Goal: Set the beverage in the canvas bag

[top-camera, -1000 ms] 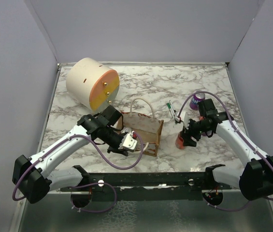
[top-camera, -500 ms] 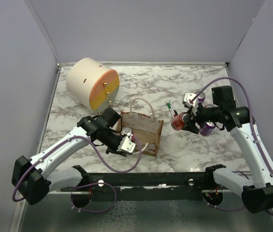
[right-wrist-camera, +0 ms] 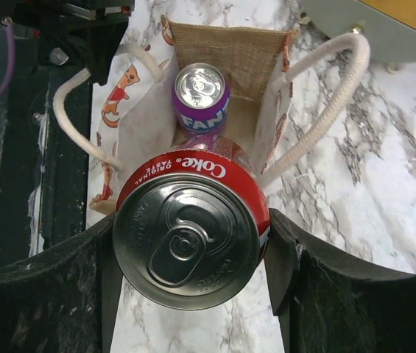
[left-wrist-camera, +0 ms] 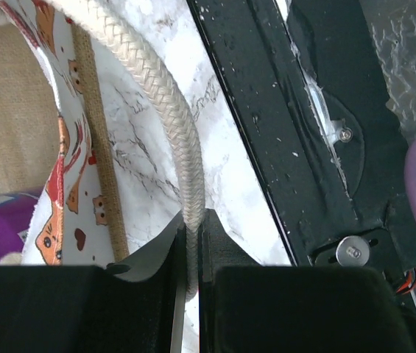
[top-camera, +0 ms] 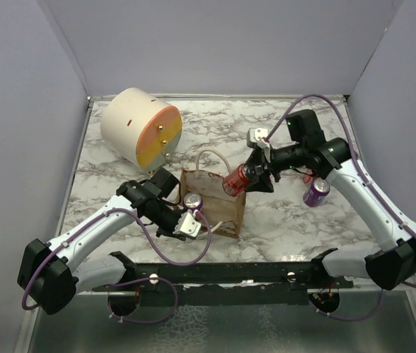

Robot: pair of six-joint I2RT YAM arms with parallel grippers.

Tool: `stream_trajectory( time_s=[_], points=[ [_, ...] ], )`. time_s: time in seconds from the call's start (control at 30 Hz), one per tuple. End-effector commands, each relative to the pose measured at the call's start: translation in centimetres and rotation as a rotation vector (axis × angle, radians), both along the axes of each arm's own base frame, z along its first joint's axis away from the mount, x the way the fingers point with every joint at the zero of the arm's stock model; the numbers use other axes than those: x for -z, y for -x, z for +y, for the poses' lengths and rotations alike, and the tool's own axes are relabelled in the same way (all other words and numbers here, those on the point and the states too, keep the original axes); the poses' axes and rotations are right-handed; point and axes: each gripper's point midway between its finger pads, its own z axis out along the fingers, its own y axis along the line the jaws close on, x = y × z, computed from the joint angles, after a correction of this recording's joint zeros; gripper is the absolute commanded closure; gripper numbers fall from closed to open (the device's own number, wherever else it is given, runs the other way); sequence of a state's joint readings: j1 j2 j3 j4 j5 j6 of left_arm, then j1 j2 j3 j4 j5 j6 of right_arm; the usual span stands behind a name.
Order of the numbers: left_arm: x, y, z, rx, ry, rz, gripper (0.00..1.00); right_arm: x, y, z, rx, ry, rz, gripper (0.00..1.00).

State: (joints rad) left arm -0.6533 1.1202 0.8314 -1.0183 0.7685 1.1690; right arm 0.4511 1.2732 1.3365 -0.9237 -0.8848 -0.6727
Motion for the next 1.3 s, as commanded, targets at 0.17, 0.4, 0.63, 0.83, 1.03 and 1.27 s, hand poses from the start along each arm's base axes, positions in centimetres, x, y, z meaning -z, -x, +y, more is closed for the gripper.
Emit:
stream_trajectory(
  time_s=[0.17,0.4,0.63,0.83,1.03,1.27],
  points=[
    [0.2,-0.2,0.7,-0.015,0.022,-0.014,0.93,-0.7,-1.8,7.2,-0.096,-0.013,-0.113,0.99],
    [-0.7,-0.4,-0.2,-0.015,0.065,-0.003,0.92,2.3,-3.2,8.6,-0.029,0.094,-0.124,0.99],
    [-1.4,-0.2,-0.7,-0.004,0.103,0.01,0.88,5.6,-4.5,9.1,0.043,0.161,-0.092,0.99],
    [-1.7,-0.5,-1.0,0.002,0.115,0.0,0.88,7.7,-4.9,9.9,0.063,0.176,-0.05,0.99],
    [-2.0,-0.8,-1.3,0.005,0.129,-0.009,0.88,9.0,-4.0,11.1,0.032,0.175,0.004,0.99],
    [-1.9,-0.7,-1.4,0.013,0.141,-0.015,0.88,11.1,-3.1,12.3,0.004,0.166,0.099,0.99]
  ],
)
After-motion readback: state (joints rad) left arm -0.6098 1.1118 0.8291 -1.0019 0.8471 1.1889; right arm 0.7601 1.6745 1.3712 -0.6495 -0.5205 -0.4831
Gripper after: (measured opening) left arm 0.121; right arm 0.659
